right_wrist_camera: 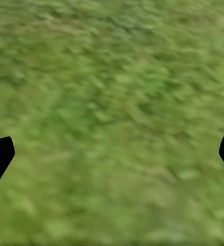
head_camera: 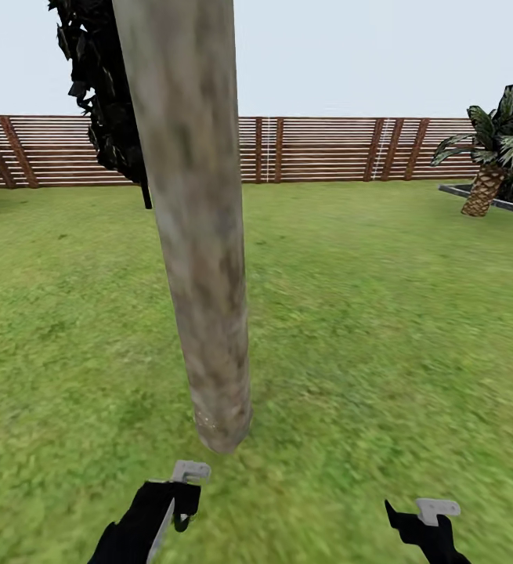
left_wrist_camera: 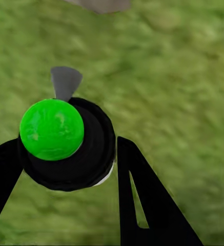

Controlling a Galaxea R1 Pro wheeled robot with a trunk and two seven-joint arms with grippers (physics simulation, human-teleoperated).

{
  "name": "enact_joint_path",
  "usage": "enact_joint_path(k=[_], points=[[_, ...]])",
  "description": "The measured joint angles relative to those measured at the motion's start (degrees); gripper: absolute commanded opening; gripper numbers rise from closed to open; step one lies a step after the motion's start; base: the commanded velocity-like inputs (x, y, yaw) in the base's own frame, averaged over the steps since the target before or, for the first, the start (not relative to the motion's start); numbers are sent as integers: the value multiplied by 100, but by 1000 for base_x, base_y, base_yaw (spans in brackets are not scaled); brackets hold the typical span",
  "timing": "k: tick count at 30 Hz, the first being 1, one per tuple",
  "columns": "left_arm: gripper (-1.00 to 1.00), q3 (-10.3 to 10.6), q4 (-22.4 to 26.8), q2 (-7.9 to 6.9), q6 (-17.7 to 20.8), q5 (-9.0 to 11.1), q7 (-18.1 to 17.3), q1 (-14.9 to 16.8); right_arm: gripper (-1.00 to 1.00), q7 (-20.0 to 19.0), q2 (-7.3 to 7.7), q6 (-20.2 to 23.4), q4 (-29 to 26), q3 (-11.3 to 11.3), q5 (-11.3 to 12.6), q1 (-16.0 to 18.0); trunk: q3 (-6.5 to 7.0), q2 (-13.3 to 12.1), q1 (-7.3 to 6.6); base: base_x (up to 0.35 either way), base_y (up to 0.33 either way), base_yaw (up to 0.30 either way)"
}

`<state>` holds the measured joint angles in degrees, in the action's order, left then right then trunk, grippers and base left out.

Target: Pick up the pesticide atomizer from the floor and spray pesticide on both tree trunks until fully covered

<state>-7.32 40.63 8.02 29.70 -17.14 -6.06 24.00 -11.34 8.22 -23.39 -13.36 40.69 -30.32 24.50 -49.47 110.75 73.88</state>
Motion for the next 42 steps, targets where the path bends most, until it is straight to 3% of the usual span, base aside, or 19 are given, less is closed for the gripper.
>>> enact_joint_path(k=[3, 12, 18, 21, 24, 30, 33, 36, 40, 42], points=[[-100, -4, 6, 13, 429, 8, -19, 191, 100, 0, -2, 0, 0, 0, 0, 0, -1, 0, 0, 0, 0, 0], [-100, 3, 6, 18, 502, 4, -26, 255, 100, 0, 1, 1, 0, 0, 0, 1, -1, 0, 0, -209, 143, 0], [-100, -4, 5, 96, 557, 24, -26, 643, 100, 0, -3, -1, 0, 0, 0, 1, -1, 0, 0, -46, 30, 0], [-100, -4, -1, 190, 918, 18, -38, 859, 100, 0, -1, 1, 0, -1, 0, -1, -1, 0, 0, -1, 1, 0], [-100, -2, -2, 198, 1013, 16, -53, 945, 100, 0, 0, 1, 0, -1, 0, -1, -1, 0, 0, 0, 0, 0], [-100, 377, 1, 193, 1046, 7, -74, 965, 100, 0, -4, 0, 0, 0, 0, 1, -1, 0, 0, 0, 0, 0], [-100, 400, 6, 76, 1052, -27, -77, 977, 100, 0, -4, 0, 0, -1, 0, 0, -1, 0, 0, 0, 0, 0], [-100, 390, 7, -311, 1053, -27, -194, 1043, 100, 0, -5, 1, 0, -5, 0, -1, -1, 0, 0, 0, 0, 0], [-100, 402, 34, -489, 1033, 13, -784, 1040, 100, 0, -5, 0, 1, -6, -4, 0, -1, 0, 0, 0, 0, 0], [-100, 433, 35, -471, 996, -2, -908, 1002, 100, 0, -5, -1, 5, -7, -7, 0, -1, 0, 0, 0, 0, 0]])
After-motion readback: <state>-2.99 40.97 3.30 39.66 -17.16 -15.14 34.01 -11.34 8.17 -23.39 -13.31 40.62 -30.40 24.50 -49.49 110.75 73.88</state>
